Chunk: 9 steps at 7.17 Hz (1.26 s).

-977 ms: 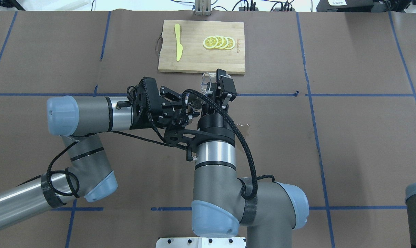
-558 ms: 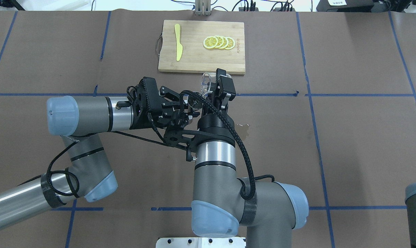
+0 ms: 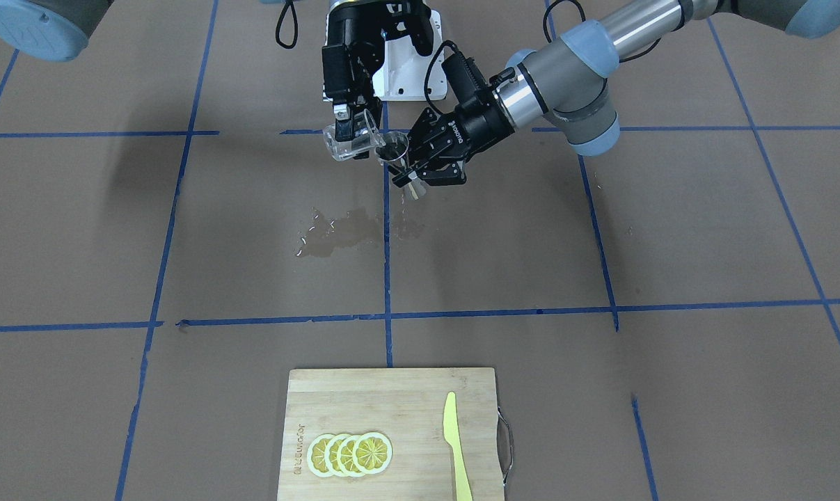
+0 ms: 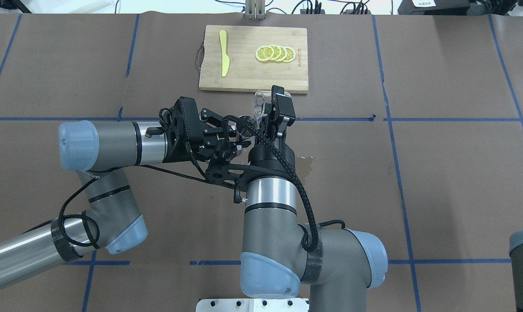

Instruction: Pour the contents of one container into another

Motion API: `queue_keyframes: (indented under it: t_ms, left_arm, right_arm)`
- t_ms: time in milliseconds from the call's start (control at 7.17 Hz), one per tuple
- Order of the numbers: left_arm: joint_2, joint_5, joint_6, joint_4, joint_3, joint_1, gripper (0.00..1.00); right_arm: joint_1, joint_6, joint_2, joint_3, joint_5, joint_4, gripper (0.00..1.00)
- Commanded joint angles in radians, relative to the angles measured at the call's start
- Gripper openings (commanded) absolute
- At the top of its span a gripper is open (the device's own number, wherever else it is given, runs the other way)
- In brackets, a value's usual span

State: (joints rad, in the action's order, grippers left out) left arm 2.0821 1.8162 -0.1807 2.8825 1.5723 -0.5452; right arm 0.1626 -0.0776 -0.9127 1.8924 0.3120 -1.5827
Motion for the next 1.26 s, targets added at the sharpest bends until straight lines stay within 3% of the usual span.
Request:
queue_keyframes:
  t_ms: [0,1116]
  left_arm:
    - [0.001,0.0,0.001,-0.002,0.0,0.001,0.0]
    - [0.001,0.0,0.003,0.001,0.0,0.002,0.0]
  right_arm:
    - [-0.002,0.032,0.002,-0.001,-0.011,-0.006,0.0]
    - [-0.014,0.093,0.024,-0.022,-0.042,-0.034,0.0]
